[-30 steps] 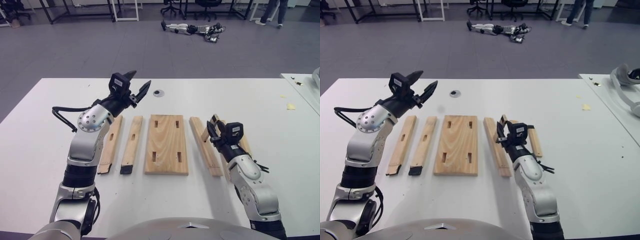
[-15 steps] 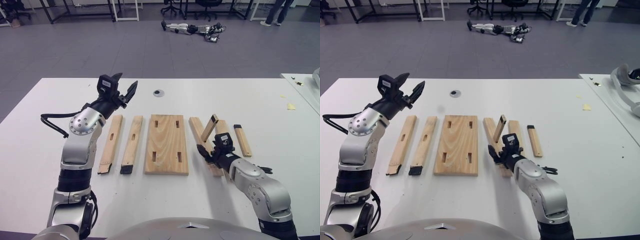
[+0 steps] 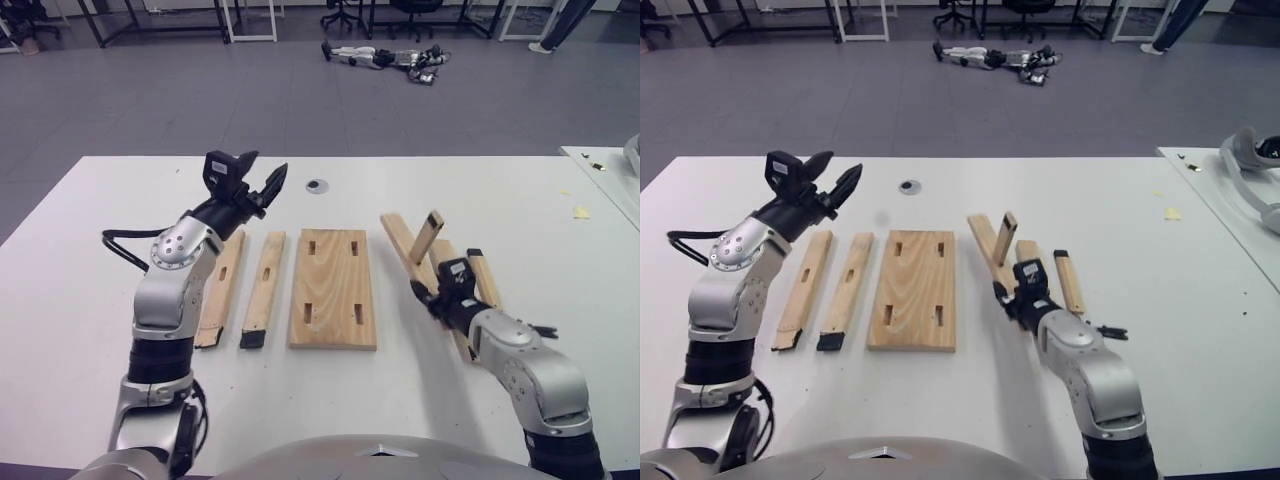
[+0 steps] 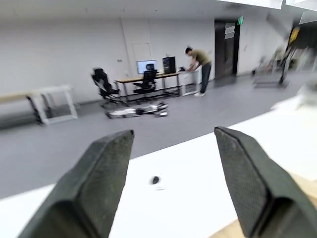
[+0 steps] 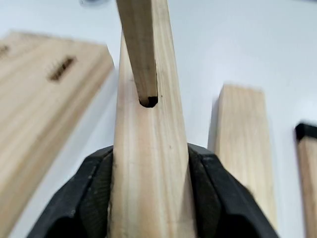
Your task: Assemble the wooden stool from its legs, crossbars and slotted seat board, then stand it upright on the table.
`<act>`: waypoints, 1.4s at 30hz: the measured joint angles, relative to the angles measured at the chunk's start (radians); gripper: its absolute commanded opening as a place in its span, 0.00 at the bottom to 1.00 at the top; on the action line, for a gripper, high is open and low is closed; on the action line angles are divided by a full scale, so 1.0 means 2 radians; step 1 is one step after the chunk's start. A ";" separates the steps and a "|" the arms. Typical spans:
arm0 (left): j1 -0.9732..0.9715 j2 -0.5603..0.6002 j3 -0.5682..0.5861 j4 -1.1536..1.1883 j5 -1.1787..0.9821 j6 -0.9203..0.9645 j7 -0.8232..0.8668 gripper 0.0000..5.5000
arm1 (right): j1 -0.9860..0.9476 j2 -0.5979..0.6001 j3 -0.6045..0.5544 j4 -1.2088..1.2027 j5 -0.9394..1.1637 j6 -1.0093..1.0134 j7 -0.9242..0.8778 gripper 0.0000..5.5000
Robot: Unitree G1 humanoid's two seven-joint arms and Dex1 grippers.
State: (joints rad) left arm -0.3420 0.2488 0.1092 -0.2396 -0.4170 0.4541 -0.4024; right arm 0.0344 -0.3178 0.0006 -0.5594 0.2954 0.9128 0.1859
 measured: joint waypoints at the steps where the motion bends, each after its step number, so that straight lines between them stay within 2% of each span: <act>1: -0.002 -0.036 0.012 -0.004 -0.075 0.048 0.007 0.54 | -0.024 -0.011 -0.006 -0.005 0.011 -0.025 0.024 0.37; 6: -0.003 -0.127 0.039 -0.020 -0.282 0.182 0.083 0.54 | -0.071 -0.042 -0.015 -0.029 0.032 -0.057 0.088 0.37; 10: -0.015 -0.134 0.065 -0.019 -0.357 0.215 0.147 0.54 | -0.079 -0.050 0.003 -0.056 0.048 -0.058 0.112 0.37; 16: -0.025 -0.132 0.092 -0.007 -0.438 0.218 0.199 0.54 | -0.090 -0.051 0.014 -0.084 0.070 -0.058 0.123 0.37; 19: -0.030 -0.129 0.090 -0.005 -0.457 0.217 0.209 0.54 | -0.090 -0.051 0.021 -0.090 0.077 -0.058 0.131 0.37; 30: -0.022 -0.102 0.089 -0.020 -0.511 0.203 0.225 0.21 | -0.090 -0.072 0.030 -0.087 0.081 -0.072 0.143 0.37; 37: -0.015 -0.086 0.076 -0.025 -0.513 0.193 0.230 0.20 | -0.089 -0.077 0.035 -0.083 0.074 -0.080 0.148 0.37; 39: -0.012 -0.082 0.074 -0.030 -0.515 0.192 0.234 0.19 | -0.089 -0.077 0.036 -0.082 0.073 -0.080 0.149 0.48; 42: -0.002 -0.064 0.080 -0.064 -0.516 0.183 0.273 0.18 | -0.080 -0.085 0.039 -0.083 0.070 -0.080 0.150 0.57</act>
State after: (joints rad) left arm -0.3455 0.1210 0.2701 -0.3682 -1.4481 0.8209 0.1435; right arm -0.1247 -0.4868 0.0782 -0.7253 0.4362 0.7533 0.4856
